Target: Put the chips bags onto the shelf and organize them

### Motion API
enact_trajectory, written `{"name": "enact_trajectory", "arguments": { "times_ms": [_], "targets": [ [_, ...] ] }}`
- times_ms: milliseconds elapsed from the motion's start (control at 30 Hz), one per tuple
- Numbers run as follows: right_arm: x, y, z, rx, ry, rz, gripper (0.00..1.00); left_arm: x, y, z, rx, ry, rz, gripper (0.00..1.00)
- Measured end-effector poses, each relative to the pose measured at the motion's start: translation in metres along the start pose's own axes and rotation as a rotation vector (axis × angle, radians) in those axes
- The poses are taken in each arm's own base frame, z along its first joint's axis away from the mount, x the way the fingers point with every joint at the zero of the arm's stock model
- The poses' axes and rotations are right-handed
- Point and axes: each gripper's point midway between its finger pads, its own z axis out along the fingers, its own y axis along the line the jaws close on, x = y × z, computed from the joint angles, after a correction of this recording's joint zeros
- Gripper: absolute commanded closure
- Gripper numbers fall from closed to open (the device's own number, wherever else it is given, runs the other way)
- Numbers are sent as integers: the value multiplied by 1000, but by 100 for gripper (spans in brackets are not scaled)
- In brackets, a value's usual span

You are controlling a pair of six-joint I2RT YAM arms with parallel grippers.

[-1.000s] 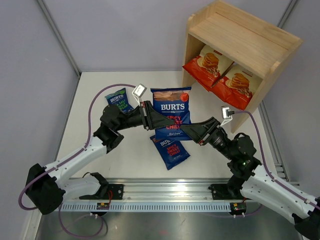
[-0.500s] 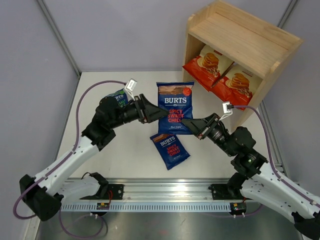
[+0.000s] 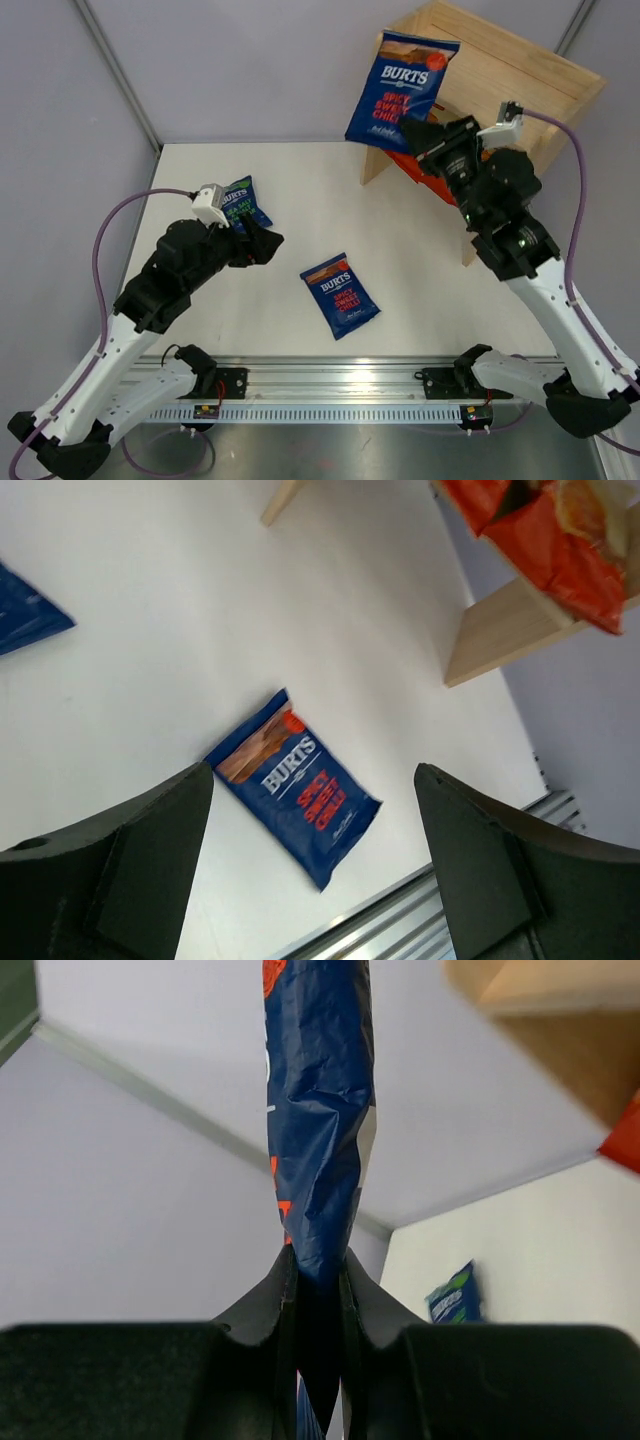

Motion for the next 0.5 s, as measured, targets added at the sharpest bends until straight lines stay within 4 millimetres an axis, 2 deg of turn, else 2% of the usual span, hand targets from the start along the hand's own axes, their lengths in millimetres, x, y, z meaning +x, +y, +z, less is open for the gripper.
{"name": "enact_trajectory", "arguments": {
  "times_ms": [100, 300, 500],
  "targets": [
    [-39, -19, 33, 86, -94, -7, 95, 5, 10, -10, -32, 13, 43, 14],
    [-62, -40, 78, 189, -130, -19, 94, 11, 20, -27, -61, 30, 107, 14],
    [-100, -71, 101, 273, -216, 31, 93, 18, 27, -31, -72, 47, 132, 14]
  ]
}}
